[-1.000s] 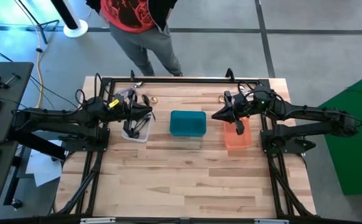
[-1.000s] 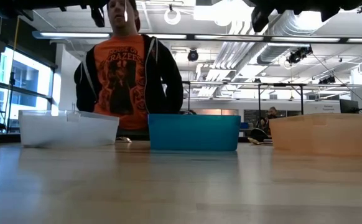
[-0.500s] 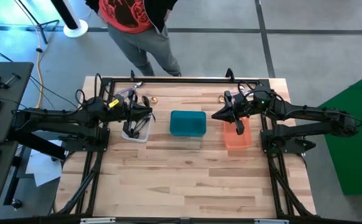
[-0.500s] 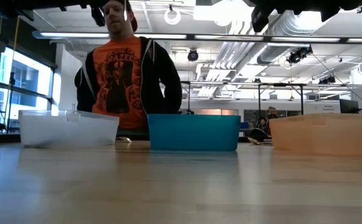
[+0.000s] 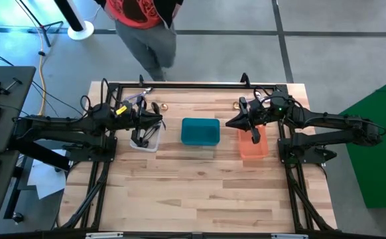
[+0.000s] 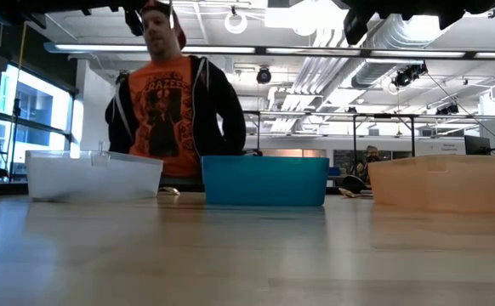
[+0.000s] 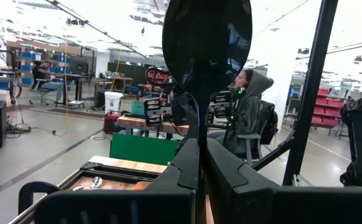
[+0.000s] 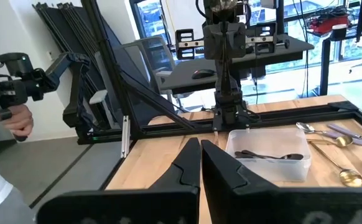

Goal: Sort silverware by color (type)
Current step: Put the black spoon into the transparent bin

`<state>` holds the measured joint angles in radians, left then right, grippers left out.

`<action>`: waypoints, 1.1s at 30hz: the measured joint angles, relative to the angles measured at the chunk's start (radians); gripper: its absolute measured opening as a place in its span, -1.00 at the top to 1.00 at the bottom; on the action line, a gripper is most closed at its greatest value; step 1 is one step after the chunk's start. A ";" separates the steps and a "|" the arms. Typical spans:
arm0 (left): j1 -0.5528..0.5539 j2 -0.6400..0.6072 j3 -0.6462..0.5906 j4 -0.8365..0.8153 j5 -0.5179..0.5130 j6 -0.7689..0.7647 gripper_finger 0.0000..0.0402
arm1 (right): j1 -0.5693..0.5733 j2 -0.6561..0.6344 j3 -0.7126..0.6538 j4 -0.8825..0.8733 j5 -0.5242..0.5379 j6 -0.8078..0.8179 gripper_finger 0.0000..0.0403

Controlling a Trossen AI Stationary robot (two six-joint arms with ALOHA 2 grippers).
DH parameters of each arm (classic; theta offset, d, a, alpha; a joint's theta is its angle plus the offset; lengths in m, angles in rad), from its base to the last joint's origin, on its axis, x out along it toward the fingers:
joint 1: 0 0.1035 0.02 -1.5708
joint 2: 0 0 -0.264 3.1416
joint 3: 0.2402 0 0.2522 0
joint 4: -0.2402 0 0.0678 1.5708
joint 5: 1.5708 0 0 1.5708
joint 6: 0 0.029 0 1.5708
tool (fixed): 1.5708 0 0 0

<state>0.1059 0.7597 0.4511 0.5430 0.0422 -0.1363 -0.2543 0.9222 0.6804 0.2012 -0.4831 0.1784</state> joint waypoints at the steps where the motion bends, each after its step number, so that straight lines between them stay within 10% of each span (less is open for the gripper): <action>1: 0.000 0.000 0.000 0.000 0.000 0.000 1.00 | 0.000 0.000 0.000 0.000 0.000 -0.003 1.00; 9: 0.028 0.000 0.006 -0.033 0.035 -0.128 1.00 | 0.000 0.000 0.000 0.000 0.012 -0.037 1.00; 20: 0.190 0.035 0.176 -0.871 -0.085 -0.220 1.00 | 0.000 0.017 0.001 -0.005 0.012 -0.032 1.00; 33: 0.248 0.238 0.177 -1.250 -0.075 -0.435 1.00 | 0.000 0.100 0.001 0.014 0.012 -0.003 1.00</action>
<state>0.3534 0.9979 0.6285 -0.7074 -0.0326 -0.5711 -0.2543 1.0226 0.6811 0.2150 -0.4713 0.1757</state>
